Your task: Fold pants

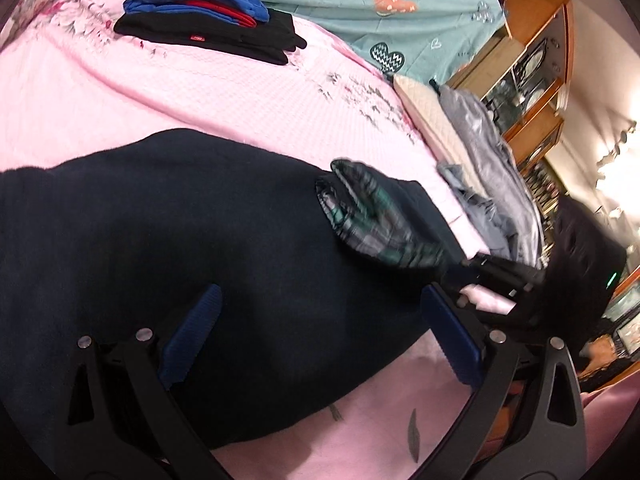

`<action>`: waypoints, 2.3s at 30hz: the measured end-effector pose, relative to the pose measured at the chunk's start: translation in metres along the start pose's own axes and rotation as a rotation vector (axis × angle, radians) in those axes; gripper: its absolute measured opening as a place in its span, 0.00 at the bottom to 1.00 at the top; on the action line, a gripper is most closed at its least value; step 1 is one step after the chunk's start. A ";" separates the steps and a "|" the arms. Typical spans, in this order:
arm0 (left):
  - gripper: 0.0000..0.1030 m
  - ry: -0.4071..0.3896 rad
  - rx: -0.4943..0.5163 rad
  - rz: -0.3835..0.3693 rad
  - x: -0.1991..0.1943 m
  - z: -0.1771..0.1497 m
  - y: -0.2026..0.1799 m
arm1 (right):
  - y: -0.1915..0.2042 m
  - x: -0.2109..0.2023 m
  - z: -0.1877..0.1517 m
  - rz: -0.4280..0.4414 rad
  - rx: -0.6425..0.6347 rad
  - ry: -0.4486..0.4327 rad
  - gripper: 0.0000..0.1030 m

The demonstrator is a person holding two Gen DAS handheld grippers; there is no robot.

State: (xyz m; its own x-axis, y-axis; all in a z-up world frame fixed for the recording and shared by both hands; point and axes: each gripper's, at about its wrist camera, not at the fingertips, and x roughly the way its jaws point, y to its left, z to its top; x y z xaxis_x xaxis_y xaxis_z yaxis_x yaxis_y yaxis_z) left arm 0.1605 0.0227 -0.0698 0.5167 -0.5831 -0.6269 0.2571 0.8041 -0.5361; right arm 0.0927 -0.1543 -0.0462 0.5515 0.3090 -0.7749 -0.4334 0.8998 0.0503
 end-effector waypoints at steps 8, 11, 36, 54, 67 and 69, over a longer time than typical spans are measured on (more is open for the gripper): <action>0.98 -0.009 -0.017 -0.027 -0.002 0.001 0.002 | 0.012 -0.014 -0.005 -0.021 -0.104 -0.034 0.47; 0.98 -0.011 -0.033 -0.036 -0.003 0.003 0.004 | 0.028 -0.004 -0.006 -0.048 -0.187 -0.021 0.47; 0.33 0.176 -0.152 -0.342 0.061 0.074 -0.033 | 0.044 -0.021 0.010 -0.208 -0.227 -0.182 0.14; 0.37 -0.002 -0.079 -0.006 0.027 0.047 0.008 | 0.008 -0.018 0.011 0.089 -0.004 -0.078 0.40; 0.70 0.089 0.021 -0.215 0.046 0.047 -0.056 | -0.159 0.019 -0.013 0.287 0.788 -0.039 0.35; 0.69 0.155 -0.046 -0.165 0.068 0.038 -0.035 | -0.162 0.008 -0.028 0.309 0.825 -0.071 0.32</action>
State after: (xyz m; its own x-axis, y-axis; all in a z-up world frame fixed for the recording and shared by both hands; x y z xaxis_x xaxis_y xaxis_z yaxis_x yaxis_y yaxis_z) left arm 0.2179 -0.0408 -0.0725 0.3385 -0.7200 -0.6059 0.2880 0.6923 -0.6617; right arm 0.1471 -0.3059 -0.0780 0.5492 0.5692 -0.6118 0.0665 0.7000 0.7110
